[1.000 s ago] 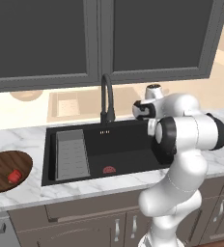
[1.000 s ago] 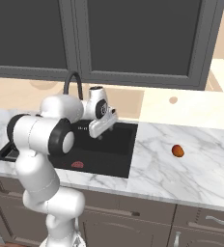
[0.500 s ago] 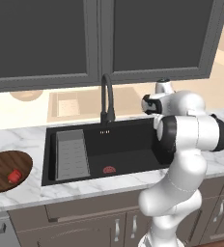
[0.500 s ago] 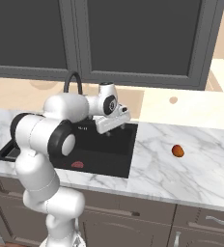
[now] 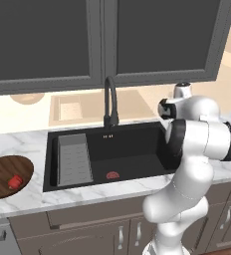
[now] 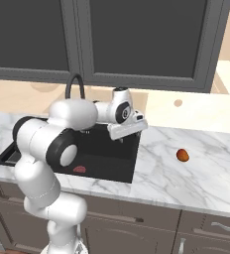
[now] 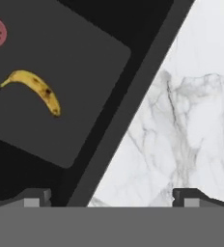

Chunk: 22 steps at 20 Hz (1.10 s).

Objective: There is a mixed pile of frozen fruits and vegetables on the counter. Locate all the frozen vegetables and place the items in a bowl on the counter. Take all the frozen fruits and defrost them in a running sink.

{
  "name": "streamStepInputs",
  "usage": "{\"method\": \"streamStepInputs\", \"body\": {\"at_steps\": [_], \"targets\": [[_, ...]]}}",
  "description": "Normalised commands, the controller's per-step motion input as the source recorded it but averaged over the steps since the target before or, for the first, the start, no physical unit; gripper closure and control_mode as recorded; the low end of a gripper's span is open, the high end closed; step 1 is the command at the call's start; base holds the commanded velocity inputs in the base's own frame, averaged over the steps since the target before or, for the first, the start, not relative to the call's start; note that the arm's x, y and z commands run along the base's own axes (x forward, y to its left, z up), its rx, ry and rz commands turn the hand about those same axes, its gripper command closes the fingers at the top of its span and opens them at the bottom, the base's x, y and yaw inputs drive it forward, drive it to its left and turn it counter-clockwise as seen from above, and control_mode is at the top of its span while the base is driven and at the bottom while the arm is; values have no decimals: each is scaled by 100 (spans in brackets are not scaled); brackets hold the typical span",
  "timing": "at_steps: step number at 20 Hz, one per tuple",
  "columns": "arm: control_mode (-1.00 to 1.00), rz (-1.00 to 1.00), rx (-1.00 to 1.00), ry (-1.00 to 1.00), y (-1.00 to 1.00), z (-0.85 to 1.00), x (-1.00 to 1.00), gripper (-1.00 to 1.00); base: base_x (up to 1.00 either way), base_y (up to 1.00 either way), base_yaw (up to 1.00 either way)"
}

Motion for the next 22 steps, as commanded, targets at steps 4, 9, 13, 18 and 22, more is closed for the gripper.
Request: {"method": "streamStepInputs", "body": {"at_steps": [4, 9, 13, 18, 22], "targets": [[-100, -22, 1, 0, -61, 1, -17, -100, 0, 0, 0], [-100, -19, 1, -2, -49, 6, -17, -100, 0, 0, 0], [-100, -15, 0, -1, -37, 9, -5, -100, 0, 0, 0], [-100, -10, 2, 1, -31, 2, 1, -100, 0, 0, 0], [-100, 0, 0, 0, -19, 0, 2, -100, 0, 0, 0]]}}
